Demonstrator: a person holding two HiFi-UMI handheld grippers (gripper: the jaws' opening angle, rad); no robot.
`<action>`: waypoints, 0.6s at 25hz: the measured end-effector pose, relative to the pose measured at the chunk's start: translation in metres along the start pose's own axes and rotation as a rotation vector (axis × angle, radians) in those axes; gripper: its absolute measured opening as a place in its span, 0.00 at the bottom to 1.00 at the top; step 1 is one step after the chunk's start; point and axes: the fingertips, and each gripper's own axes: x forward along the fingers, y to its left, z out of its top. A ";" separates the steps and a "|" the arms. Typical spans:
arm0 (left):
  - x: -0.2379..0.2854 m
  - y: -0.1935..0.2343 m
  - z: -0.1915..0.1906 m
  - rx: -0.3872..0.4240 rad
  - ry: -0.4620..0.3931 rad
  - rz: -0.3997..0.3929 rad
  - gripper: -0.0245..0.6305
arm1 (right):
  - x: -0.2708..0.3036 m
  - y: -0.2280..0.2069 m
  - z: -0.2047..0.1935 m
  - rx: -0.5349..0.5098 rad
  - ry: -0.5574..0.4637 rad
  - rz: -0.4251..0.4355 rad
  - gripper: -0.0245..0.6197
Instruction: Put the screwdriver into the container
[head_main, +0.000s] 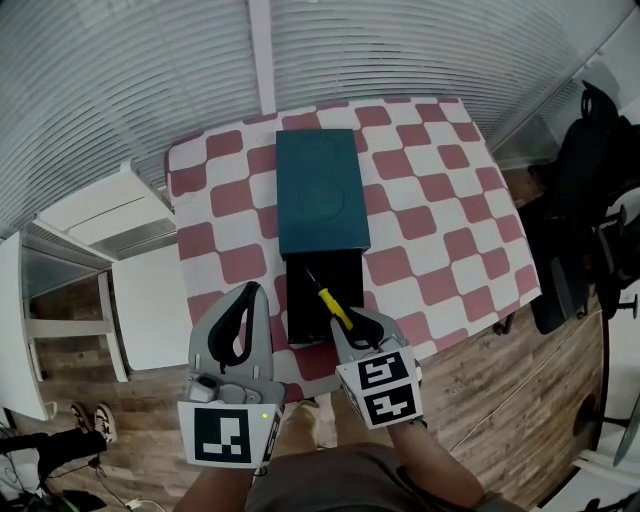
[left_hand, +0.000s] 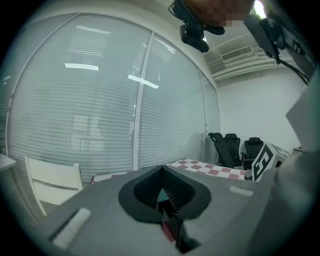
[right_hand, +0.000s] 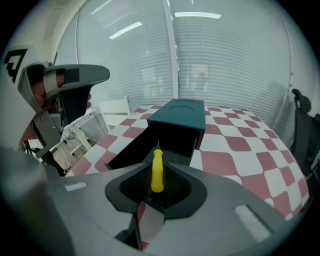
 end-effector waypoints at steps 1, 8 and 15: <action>0.001 0.000 0.000 -0.001 -0.001 -0.001 0.04 | 0.001 0.000 -0.001 -0.002 0.008 0.000 0.19; -0.002 0.003 -0.001 -0.003 -0.001 0.006 0.04 | 0.007 0.004 -0.005 -0.023 0.033 0.011 0.19; -0.011 -0.002 0.002 0.004 -0.004 0.011 0.04 | 0.000 0.005 -0.001 -0.023 -0.004 0.018 0.20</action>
